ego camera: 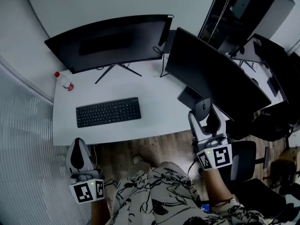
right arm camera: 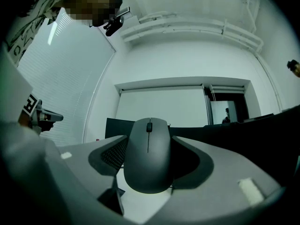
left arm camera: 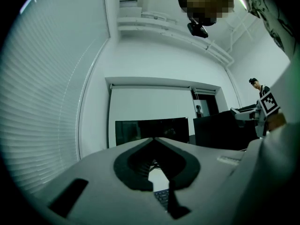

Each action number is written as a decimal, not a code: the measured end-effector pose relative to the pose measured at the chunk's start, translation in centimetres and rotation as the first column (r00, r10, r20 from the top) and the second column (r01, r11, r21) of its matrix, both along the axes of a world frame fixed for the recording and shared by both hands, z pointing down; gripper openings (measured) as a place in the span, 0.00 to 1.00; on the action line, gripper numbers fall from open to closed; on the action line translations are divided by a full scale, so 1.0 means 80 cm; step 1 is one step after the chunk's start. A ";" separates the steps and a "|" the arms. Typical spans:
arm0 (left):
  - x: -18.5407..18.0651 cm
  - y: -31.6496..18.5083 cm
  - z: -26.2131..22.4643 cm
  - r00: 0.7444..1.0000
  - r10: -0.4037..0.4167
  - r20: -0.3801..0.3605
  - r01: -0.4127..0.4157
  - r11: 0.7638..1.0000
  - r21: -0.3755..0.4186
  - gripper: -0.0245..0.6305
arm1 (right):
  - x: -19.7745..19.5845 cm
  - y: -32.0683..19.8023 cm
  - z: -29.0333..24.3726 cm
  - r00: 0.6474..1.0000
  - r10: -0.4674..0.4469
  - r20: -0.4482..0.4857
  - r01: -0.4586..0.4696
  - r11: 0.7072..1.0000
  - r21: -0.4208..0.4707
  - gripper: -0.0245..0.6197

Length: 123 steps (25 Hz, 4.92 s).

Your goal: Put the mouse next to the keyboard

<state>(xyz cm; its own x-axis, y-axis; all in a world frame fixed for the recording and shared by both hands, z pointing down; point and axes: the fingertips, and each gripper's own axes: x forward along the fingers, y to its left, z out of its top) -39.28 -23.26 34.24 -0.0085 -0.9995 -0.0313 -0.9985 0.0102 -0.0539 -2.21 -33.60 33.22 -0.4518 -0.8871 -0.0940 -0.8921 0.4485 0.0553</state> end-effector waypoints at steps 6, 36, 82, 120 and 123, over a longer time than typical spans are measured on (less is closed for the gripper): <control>-0.012 -0.026 0.002 1.000 0.021 -0.008 -0.021 0.999 -0.028 0.03 | -0.007 -0.013 0.009 1.000 0.018 -0.022 -0.019 0.999 -0.046 0.50; 0.005 -0.109 0.037 0.999 -0.008 -0.033 0.005 0.996 -0.084 0.03 | -0.082 -0.143 0.208 0.978 -0.157 -0.139 0.098 0.928 -0.359 0.50; 0.021 -0.133 0.085 0.999 -0.011 -0.051 0.001 0.982 -0.188 0.03 | -0.160 -0.195 0.505 0.874 -0.374 -0.310 -0.003 0.633 -0.774 0.50; 0.015 -0.122 0.083 0.996 -0.025 -0.081 0.012 0.986 -0.164 0.04 | -0.180 -0.205 0.476 0.860 -0.437 -0.265 0.117 0.673 -0.730 0.55; 0.017 -0.122 0.080 0.997 -0.018 -0.080 0.006 0.988 -0.155 0.04 | -0.182 -0.200 0.442 0.869 -0.449 -0.209 0.199 0.703 -0.683 0.48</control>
